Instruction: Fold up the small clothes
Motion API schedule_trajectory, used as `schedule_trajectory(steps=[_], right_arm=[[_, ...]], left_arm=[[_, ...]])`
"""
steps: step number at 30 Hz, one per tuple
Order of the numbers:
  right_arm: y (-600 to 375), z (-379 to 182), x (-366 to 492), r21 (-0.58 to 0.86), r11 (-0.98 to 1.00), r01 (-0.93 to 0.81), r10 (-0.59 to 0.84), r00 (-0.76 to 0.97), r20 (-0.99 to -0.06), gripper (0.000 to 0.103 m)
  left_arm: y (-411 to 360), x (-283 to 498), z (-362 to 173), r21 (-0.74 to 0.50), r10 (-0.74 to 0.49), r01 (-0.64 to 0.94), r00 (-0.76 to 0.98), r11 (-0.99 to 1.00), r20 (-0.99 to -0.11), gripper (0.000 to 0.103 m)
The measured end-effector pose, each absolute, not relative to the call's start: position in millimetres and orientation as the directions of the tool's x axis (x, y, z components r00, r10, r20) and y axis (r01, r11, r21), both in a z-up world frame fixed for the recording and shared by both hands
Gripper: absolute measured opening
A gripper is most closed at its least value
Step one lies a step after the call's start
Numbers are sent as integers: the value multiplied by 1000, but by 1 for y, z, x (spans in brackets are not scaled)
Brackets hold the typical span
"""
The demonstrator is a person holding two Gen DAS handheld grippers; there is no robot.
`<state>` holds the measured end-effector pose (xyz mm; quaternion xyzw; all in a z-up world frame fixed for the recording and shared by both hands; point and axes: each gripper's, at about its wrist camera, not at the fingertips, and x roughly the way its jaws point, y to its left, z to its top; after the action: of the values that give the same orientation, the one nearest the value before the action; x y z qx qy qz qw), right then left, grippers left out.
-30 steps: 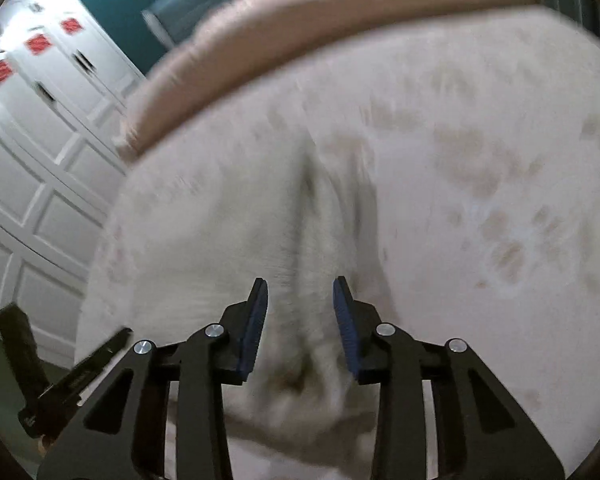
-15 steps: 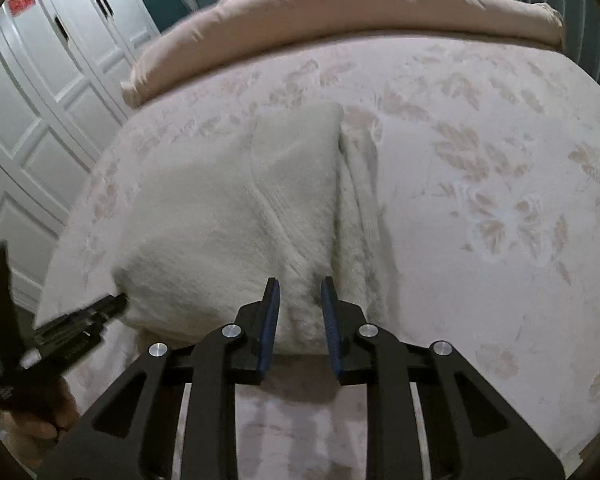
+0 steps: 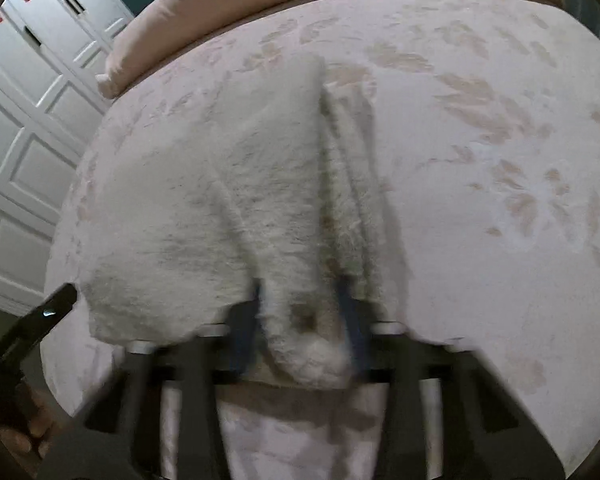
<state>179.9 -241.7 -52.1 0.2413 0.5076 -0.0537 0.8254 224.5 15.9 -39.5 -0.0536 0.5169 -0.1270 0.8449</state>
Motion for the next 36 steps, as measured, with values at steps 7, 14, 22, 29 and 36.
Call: schedule_trajectory(steps=[7, 14, 22, 29, 36], right_arm=[[-242, -53, 166, 279, 900, 336, 93, 476, -874, 15], [-224, -23, 160, 193, 935, 297, 15, 512, -859, 20], [-212, -2, 93, 113, 917, 381, -120, 535, -836, 53], [-195, -20, 50, 76, 893, 443, -183, 513, -838, 71], [-170, -44, 27, 44, 907, 418, -182, 484, -856, 73]], left_arm=[[6, 222, -66, -164, -230, 194, 392, 967, -891, 55], [-7, 202, -51, -46, -136, 200, 465, 979, -875, 52], [-14, 151, -25, 39, -79, 205, 537, 978, -840, 56], [-15, 106, -37, 61, -61, 212, 527, 975, -847, 68], [-8, 74, -74, 75, -33, 211, 470, 975, -882, 68]])
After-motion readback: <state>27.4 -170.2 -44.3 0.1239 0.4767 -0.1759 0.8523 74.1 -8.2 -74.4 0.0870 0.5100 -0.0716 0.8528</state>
